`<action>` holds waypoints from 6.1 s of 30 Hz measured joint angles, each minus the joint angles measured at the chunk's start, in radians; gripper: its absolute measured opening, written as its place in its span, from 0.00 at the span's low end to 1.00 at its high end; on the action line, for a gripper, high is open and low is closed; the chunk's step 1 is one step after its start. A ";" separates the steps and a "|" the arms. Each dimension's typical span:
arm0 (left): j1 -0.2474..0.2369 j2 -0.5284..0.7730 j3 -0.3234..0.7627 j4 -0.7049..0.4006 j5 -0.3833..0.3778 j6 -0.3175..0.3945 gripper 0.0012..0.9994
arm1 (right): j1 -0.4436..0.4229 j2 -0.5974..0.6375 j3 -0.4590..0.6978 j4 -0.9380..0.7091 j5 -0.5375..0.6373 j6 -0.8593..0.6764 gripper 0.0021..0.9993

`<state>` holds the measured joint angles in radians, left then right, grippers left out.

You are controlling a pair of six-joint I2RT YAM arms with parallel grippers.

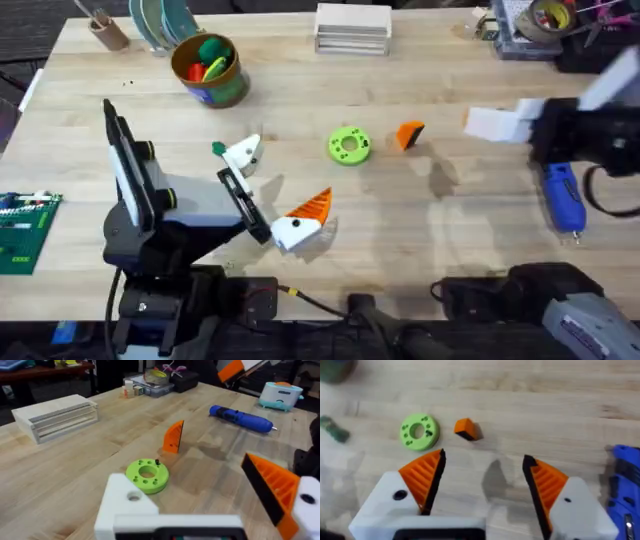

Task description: Pick up the gripper from the table and insert it into the empty holder that is missing its gripper. Then pick up a screw, insert it into the mounting hole, and use the screwdriver to tighten it. Finally, clean up the table by picking up the vegetable and placing it into the bucket.

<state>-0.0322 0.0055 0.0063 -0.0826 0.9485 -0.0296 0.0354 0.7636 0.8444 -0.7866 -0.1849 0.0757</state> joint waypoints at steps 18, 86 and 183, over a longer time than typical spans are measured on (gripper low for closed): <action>0.000 0.000 0.000 0.000 0.000 0.000 0.99 | 0.333 0.430 0.050 0.109 0.167 -0.089 0.99; 0.000 0.000 0.000 0.000 0.000 0.000 0.99 | 0.333 0.339 0.092 0.227 0.191 -0.107 0.02; 0.024 0.000 0.000 -0.003 0.007 0.036 0.99 | 0.690 0.763 -0.230 1.562 -0.472 1.047 0.01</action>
<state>-0.0082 0.0055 0.0063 -0.0853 0.9554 0.0067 0.7259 1.5269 0.6144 0.7754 -0.6573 1.1225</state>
